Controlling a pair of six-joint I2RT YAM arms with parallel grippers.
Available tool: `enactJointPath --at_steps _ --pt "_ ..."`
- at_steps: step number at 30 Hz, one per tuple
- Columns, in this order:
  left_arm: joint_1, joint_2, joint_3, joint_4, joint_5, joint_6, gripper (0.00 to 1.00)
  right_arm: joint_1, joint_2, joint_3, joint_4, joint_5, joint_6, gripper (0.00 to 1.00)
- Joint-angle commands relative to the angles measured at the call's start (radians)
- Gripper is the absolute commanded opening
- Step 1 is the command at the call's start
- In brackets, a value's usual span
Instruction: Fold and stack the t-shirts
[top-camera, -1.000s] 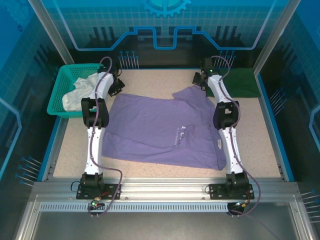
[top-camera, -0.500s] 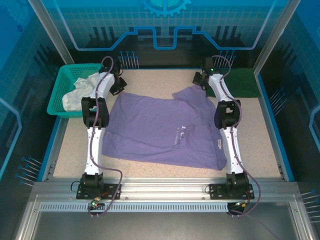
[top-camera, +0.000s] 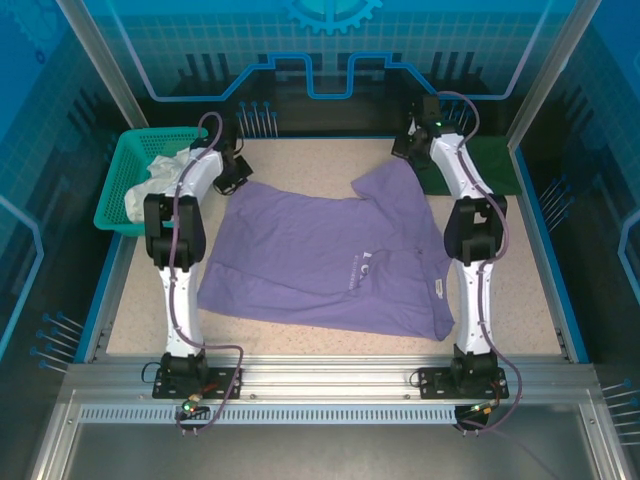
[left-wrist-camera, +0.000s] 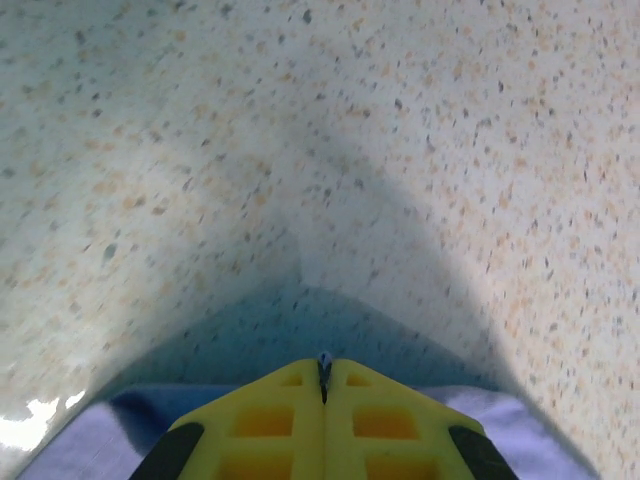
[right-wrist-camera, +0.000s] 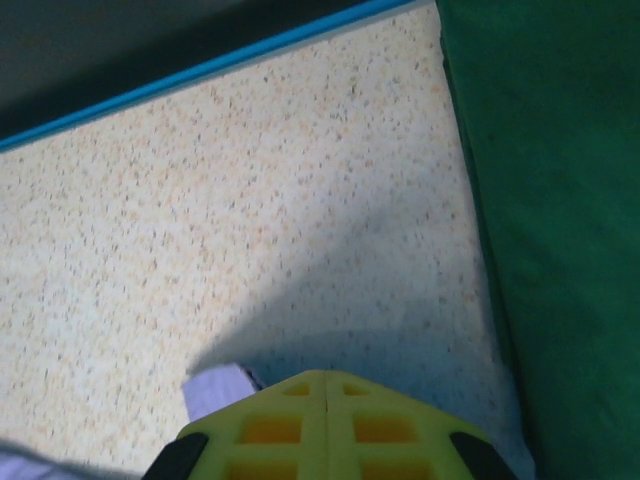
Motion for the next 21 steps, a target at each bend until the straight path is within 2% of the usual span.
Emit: enactJointPath --at_steps 1,5,12,21 --pt "-0.002 -0.141 -0.128 0.097 0.02 0.045 0.0 0.012 -0.138 -0.126 -0.006 0.0 -0.054 0.0" --pt "0.003 -0.257 -0.282 0.172 0.02 0.088 0.0 0.01 -0.277 -0.294 0.014 -0.006 -0.091 0.0" --pt "0.04 -0.397 -0.495 0.198 0.034 0.101 0.0 0.02 -0.578 -0.707 0.125 -0.049 -0.114 0.0" --pt "0.054 -0.549 -0.673 0.147 0.038 0.087 0.0 0.03 -0.867 -1.033 0.123 -0.069 -0.143 0.0"
